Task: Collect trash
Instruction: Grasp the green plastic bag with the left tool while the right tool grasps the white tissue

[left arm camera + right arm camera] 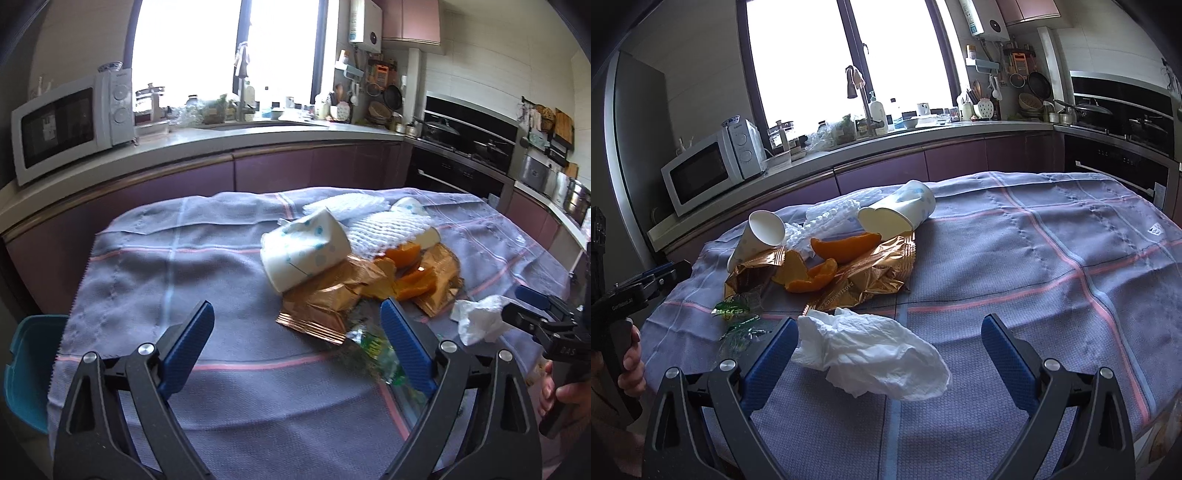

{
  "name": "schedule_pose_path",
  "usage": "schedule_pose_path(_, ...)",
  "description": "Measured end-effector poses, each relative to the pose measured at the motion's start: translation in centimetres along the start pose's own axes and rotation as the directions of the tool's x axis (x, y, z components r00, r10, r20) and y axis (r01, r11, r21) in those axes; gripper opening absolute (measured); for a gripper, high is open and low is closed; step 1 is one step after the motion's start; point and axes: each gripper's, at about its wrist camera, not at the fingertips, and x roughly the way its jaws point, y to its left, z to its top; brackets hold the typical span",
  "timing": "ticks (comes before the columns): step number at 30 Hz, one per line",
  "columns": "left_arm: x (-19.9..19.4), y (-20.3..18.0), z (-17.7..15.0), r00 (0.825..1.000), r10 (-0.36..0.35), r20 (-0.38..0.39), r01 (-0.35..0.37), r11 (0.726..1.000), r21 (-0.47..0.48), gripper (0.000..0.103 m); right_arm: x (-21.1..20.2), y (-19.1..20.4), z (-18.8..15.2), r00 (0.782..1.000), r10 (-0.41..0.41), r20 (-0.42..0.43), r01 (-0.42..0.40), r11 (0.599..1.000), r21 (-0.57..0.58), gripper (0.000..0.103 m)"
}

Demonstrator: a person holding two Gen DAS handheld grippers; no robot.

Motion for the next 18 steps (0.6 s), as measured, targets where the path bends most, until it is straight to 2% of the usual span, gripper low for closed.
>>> schedule_pose_path(2,0.0,-0.8,-0.7,0.996,-0.075,-0.039,0.075,0.997,0.009,0.089,-0.2,-0.2,-0.3,1.000,0.014,-0.016,-0.014,1.000,0.003,0.096)
schedule_pose_path(4,0.1,-1.7,-1.5,0.984,-0.155,-0.085,0.157,0.988,0.010,0.085,-0.3,-0.3,-0.6,0.999,0.017,-0.030,-0.017,1.000,0.000,0.095)
schedule_pose_path(7,0.5,-3.3,-2.8,0.955,-0.256,-0.152,0.259,0.966,-0.001,0.080,-0.2,-0.5,-1.0,0.997,0.056,-0.046,-0.055,0.998,0.015,0.080)
schedule_pose_path(10,1.1,-4.8,-3.7,0.927,-0.322,-0.194,0.326,0.945,-0.007,0.073,0.0,-0.6,-1.2,0.995,0.078,-0.055,-0.077,0.997,0.028,0.067)
schedule_pose_path(14,2.1,-6.5,-4.4,0.889,-0.383,-0.249,0.387,0.921,-0.034,0.061,0.2,-0.5,-1.3,0.991,0.119,-0.061,-0.117,0.992,0.042,0.048)
schedule_pose_path(18,3.1,-7.1,-4.8,0.887,-0.370,-0.277,0.370,0.928,-0.055,0.047,-0.2,-0.5,-1.3,0.988,0.145,-0.051,-0.142,0.989,0.050,0.039)
